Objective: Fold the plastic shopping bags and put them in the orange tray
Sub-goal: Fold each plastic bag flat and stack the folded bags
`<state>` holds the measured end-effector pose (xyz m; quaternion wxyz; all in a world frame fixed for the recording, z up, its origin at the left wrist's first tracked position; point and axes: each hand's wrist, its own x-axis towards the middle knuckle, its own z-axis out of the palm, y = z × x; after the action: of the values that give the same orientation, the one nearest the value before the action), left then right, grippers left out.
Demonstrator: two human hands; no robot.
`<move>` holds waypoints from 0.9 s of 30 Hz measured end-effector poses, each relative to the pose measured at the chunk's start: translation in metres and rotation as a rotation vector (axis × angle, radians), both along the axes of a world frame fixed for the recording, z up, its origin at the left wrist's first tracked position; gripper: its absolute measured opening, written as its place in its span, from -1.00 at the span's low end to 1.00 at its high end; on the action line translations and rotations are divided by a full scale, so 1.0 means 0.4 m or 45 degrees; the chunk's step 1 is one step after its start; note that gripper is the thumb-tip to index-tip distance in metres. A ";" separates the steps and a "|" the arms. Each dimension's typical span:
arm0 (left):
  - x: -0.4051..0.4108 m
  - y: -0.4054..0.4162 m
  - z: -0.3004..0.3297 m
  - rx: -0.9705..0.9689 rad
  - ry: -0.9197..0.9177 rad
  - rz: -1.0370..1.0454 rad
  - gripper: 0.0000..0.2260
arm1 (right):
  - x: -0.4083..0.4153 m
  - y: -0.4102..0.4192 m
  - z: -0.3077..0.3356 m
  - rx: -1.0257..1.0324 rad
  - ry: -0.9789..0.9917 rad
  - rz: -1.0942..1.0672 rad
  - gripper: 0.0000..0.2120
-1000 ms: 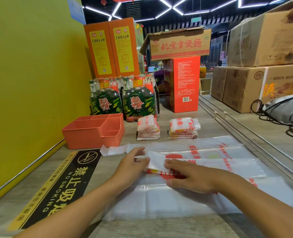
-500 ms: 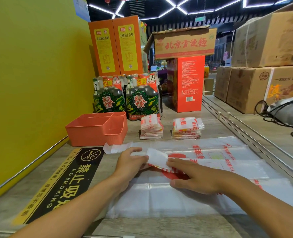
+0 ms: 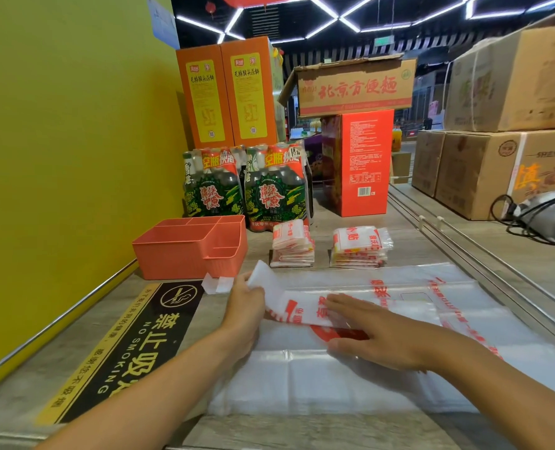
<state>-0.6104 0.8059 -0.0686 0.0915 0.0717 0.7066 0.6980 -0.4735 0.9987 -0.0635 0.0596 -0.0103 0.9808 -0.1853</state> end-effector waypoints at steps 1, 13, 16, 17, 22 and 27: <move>-0.003 -0.006 0.001 -0.033 0.027 0.035 -0.71 | -0.001 0.001 -0.001 0.028 -0.014 0.005 -0.28; -0.021 -0.008 -0.081 -0.879 1.147 -0.530 -0.60 | -0.015 -0.010 -0.027 0.011 -0.057 0.042 -0.26; -0.021 -0.012 -0.084 -0.932 1.113 -0.626 -0.50 | -0.014 -0.011 -0.023 0.005 -0.060 0.047 -0.27; -0.019 -0.014 -0.084 -0.958 1.096 -0.663 -0.50 | -0.013 -0.012 -0.021 0.001 -0.062 0.048 -0.28; -0.009 -0.012 -0.078 -1.136 1.047 -0.801 -0.48 | -0.008 -0.016 -0.009 0.007 -0.071 0.053 -0.32; -0.004 -0.005 -0.074 -1.263 1.058 -0.812 -0.44 | -0.008 -0.013 -0.003 -0.064 0.006 -0.035 -0.45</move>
<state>-0.6122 0.8041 -0.0981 0.0363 0.4839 0.8615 0.1493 -0.4766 0.9935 -0.0648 0.0544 0.0013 0.9761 -0.2106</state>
